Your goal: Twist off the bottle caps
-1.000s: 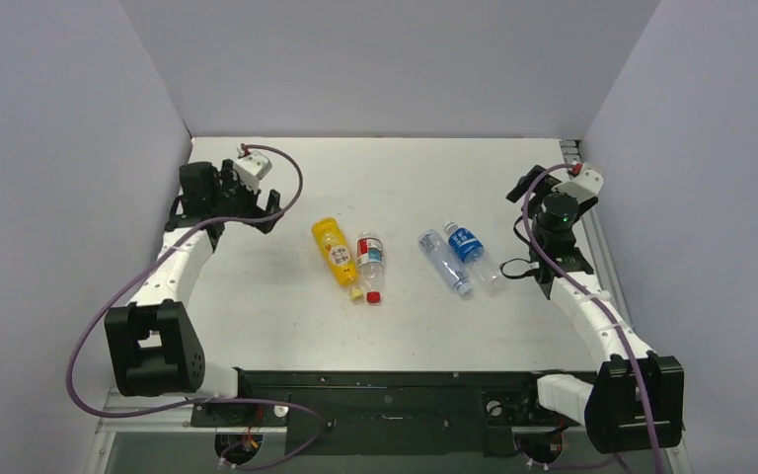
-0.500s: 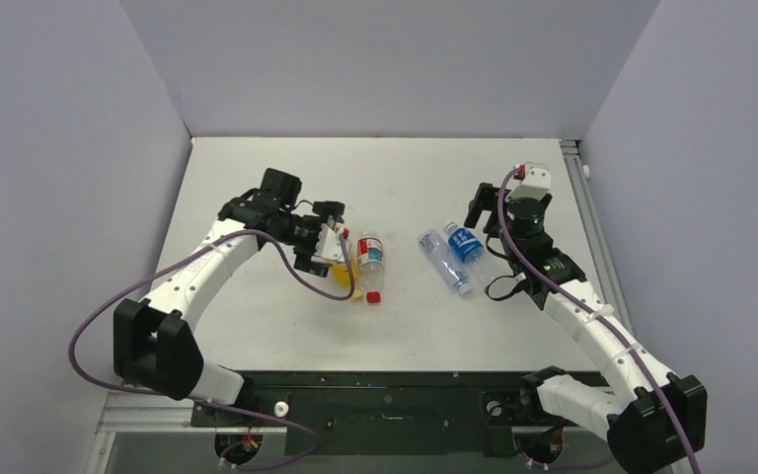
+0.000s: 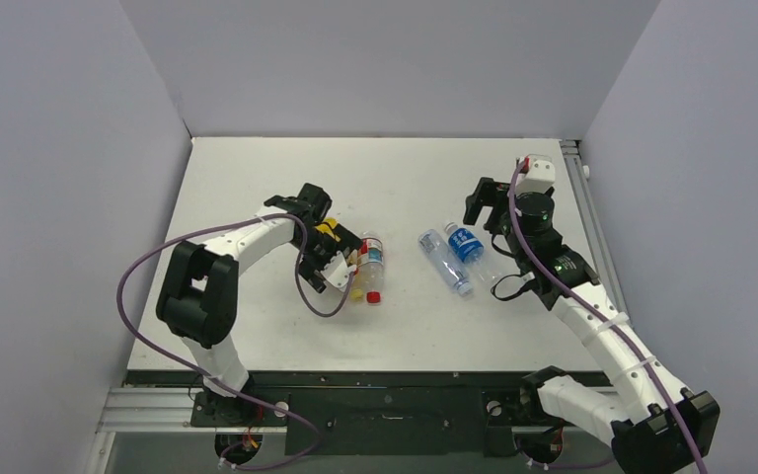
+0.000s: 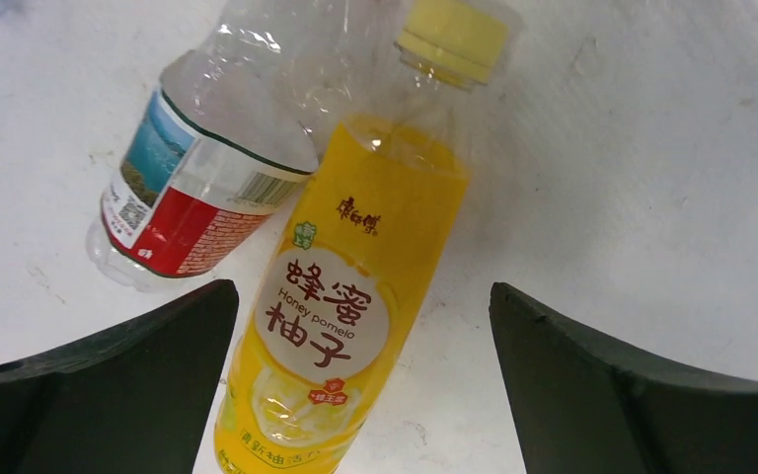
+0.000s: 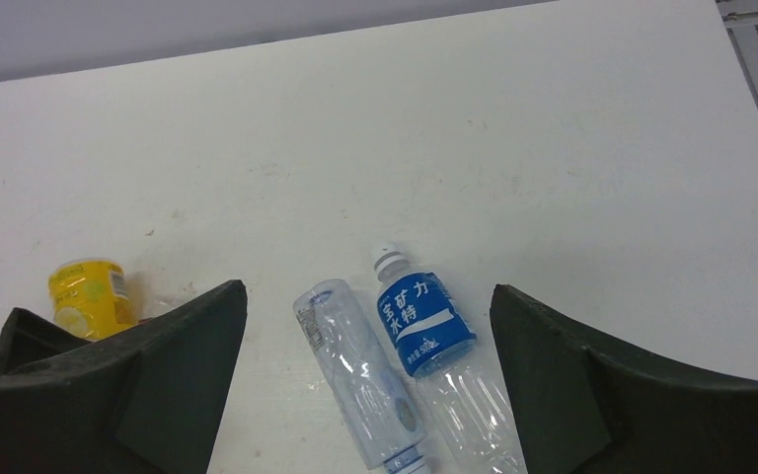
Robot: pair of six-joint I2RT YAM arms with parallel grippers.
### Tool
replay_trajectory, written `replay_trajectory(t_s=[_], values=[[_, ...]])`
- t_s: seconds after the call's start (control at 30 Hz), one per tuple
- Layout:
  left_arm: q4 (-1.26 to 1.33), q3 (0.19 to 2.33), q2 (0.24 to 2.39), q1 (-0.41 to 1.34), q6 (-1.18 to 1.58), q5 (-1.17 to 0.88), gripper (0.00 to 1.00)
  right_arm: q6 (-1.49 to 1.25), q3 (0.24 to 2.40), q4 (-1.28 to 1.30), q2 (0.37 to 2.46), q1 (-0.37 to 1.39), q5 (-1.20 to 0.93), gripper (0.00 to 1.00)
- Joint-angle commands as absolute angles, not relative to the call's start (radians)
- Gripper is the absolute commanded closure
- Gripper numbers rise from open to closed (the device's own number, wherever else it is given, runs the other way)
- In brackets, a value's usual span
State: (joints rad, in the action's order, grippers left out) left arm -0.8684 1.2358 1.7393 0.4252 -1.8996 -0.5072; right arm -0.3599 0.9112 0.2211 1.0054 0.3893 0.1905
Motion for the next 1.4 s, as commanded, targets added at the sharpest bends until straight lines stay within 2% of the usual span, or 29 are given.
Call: replay_trajectory(t_s=[0.0,0.03,0.2,0.27,0.37,0.53,0.63,0.93,1.23,1.37], values=[[-0.906,1.311,1.794,0.435,-2.017,-0.421,0.02,-0.369,0.973,0.245,1.028,0.408,0.167,0.12],[-0.905,1.316,1.802,0.438,-2.015,-0.411,0.0,-0.371,0.977,0.245,1.032,0.414,0.165,0.12],[-0.874,1.306,1.834,0.44,-1.995,-0.377,0.15,-0.38,1.0,0.251,1.065,0.463,0.162,0.12],[-0.849,1.284,1.829,0.442,-1.982,-0.375,0.23,-0.383,1.01,0.255,1.08,0.486,0.163,0.12],[-0.817,1.249,1.813,0.445,-1.947,-0.372,0.41,-0.391,1.023,0.256,1.099,0.521,0.174,0.12],[-0.756,1.189,1.732,0.442,-1.781,-0.404,0.6,-0.408,1.043,0.248,1.117,0.565,0.175,0.12],[-0.748,1.173,1.663,0.442,-1.67,-0.44,0.69,-0.411,1.071,0.255,1.141,0.58,0.163,0.12],[-0.692,1.208,1.365,0.429,-1.112,-0.62,0.68,-0.438,1.27,0.282,1.213,0.637,0.084,0.12],[-0.233,1.123,1.07,0.432,-0.375,-0.648,0.69,-0.5,1.451,0.252,1.258,0.761,0.069,0.12],[-0.126,1.099,1.05,0.434,-0.242,-0.621,0.72,-0.525,1.466,0.233,1.258,0.807,0.08,0.12]])
